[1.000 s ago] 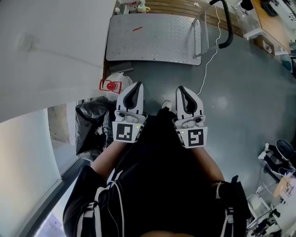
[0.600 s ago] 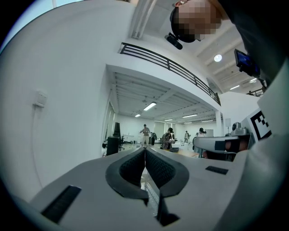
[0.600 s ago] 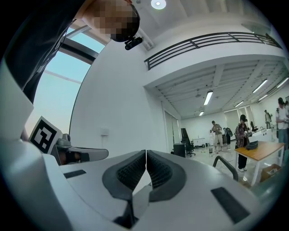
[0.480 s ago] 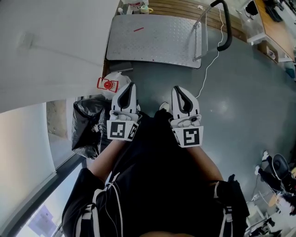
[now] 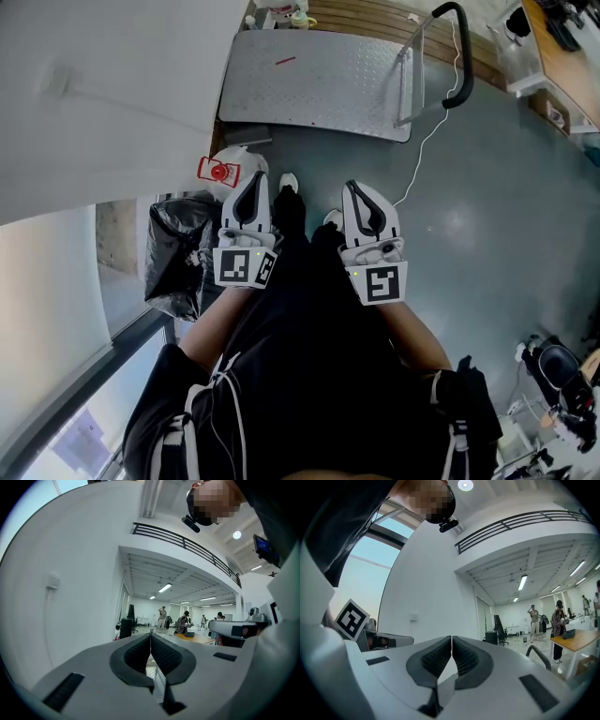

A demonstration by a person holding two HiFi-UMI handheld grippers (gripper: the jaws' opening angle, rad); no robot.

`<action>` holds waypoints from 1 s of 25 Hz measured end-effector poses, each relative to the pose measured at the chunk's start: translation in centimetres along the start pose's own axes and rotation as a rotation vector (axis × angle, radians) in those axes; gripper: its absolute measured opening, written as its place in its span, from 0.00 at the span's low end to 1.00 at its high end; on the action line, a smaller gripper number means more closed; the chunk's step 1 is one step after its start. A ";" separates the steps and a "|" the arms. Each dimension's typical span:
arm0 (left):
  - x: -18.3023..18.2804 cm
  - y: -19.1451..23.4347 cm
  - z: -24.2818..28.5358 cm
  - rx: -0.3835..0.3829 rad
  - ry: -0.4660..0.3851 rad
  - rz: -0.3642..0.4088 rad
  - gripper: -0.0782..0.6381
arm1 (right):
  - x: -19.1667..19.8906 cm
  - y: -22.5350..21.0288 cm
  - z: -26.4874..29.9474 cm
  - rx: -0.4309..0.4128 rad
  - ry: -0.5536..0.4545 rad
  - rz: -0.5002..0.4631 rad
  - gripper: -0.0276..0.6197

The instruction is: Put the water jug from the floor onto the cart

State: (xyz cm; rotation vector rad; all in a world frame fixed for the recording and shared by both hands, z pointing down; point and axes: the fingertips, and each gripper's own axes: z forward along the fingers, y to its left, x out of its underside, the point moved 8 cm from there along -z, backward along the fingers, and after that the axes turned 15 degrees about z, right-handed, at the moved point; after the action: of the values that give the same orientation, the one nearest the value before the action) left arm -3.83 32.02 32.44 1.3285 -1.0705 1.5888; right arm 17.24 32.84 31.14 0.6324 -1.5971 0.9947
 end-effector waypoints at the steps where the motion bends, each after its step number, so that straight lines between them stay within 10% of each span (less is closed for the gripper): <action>1: 0.3 0.1 0.3 0.008 0.007 -0.008 0.13 | 0.1 0.0 0.1 0.003 0.001 -0.004 0.07; 11: 1.1 1.4 4.7 0.129 -0.022 -0.031 0.13 | 0.6 -0.6 2.3 0.116 0.030 -0.033 0.07; 25: 2.9 10.1 9.6 0.113 -0.026 -0.094 0.13 | 2.0 -0.7 11.5 0.159 0.153 -0.016 0.07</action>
State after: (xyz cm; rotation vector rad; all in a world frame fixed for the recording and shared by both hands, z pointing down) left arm -10.59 19.73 35.03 1.4561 -0.9318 1.5859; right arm 11.40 22.87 32.72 0.6601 -1.3870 1.1383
